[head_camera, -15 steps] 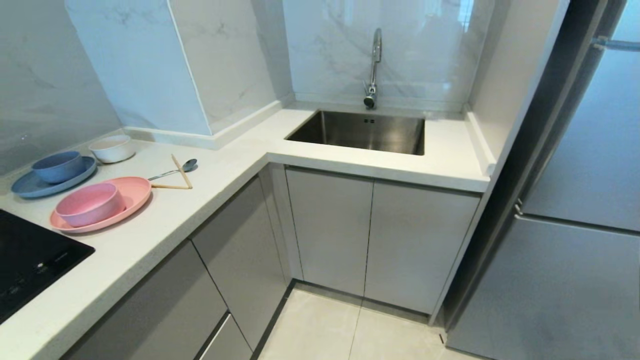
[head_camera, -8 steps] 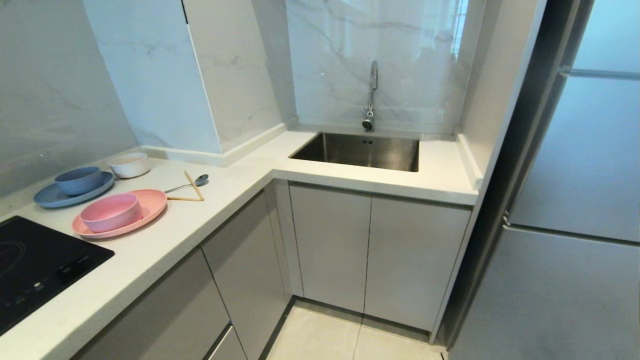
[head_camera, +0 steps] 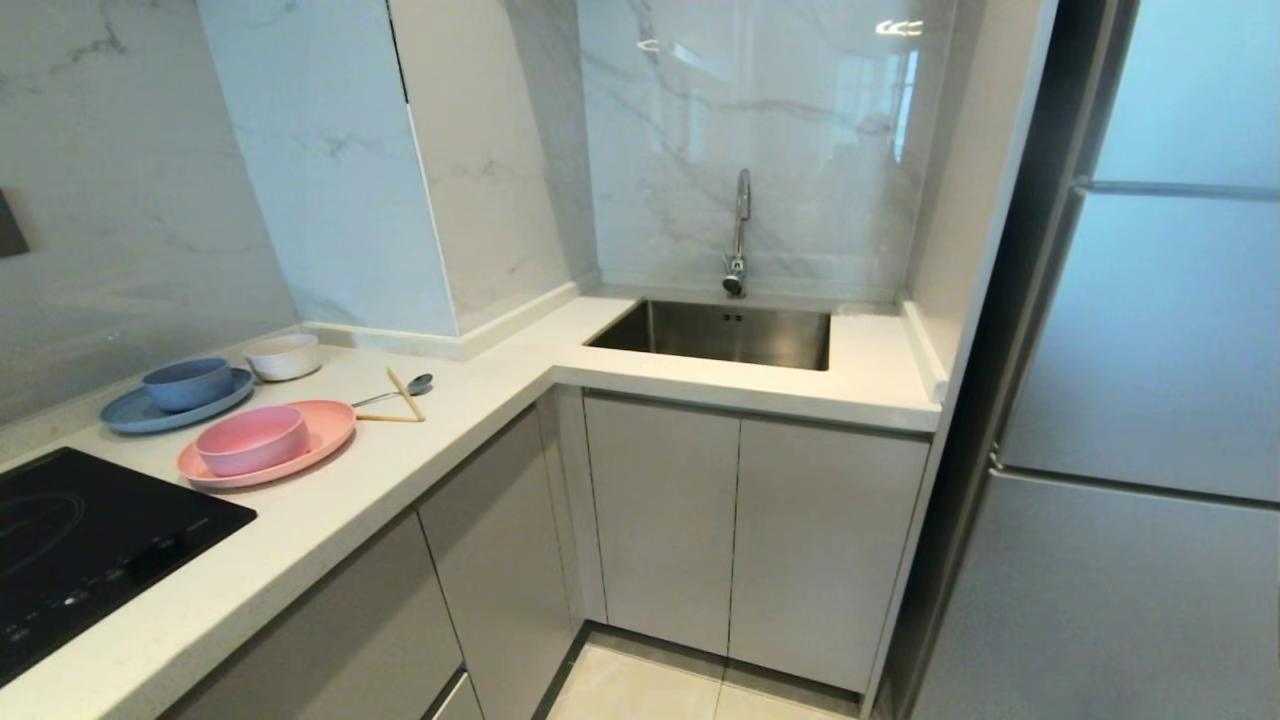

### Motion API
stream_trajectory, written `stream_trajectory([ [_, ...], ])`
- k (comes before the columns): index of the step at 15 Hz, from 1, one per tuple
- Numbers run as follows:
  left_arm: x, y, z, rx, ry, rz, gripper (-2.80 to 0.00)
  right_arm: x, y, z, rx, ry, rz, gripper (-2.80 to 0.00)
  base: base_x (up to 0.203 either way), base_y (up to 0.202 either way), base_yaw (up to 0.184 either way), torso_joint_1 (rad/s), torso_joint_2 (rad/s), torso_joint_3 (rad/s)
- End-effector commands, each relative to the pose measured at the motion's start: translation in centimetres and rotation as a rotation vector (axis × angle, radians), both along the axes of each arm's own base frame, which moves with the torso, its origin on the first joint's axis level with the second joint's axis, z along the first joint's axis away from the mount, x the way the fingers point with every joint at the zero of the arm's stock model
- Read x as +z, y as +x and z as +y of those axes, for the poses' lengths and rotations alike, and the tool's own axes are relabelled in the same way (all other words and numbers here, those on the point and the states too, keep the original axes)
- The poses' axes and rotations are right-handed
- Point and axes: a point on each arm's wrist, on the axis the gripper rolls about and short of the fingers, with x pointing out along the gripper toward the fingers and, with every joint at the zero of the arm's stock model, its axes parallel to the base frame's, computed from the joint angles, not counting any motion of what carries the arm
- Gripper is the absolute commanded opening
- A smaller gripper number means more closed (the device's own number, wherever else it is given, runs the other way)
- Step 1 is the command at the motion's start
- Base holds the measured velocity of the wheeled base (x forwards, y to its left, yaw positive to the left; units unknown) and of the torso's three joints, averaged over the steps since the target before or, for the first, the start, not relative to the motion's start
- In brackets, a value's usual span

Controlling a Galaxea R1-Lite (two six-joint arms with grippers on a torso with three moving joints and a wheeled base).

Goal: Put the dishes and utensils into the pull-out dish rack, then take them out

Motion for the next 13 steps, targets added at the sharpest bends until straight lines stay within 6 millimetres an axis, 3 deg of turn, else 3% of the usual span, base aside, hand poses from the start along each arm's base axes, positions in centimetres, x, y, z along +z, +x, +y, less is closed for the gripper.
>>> stream_trajectory([
  [1,-0.01,-0.02,0.00,0.000,0.000,-0.003,-2.80,0.00,0.00,0.00,0.000,0.000,0.000,-2.80,0.000,0.000,0.000,0.002,0.00,0.027],
  [13,-0.01,-0.02,0.00,0.000,0.000,-0.003,-2.80,0.02,0.00,0.01,-0.007,0.005,-0.002,-2.80,0.000,0.000,0.000,0.000,0.00,0.000],
])
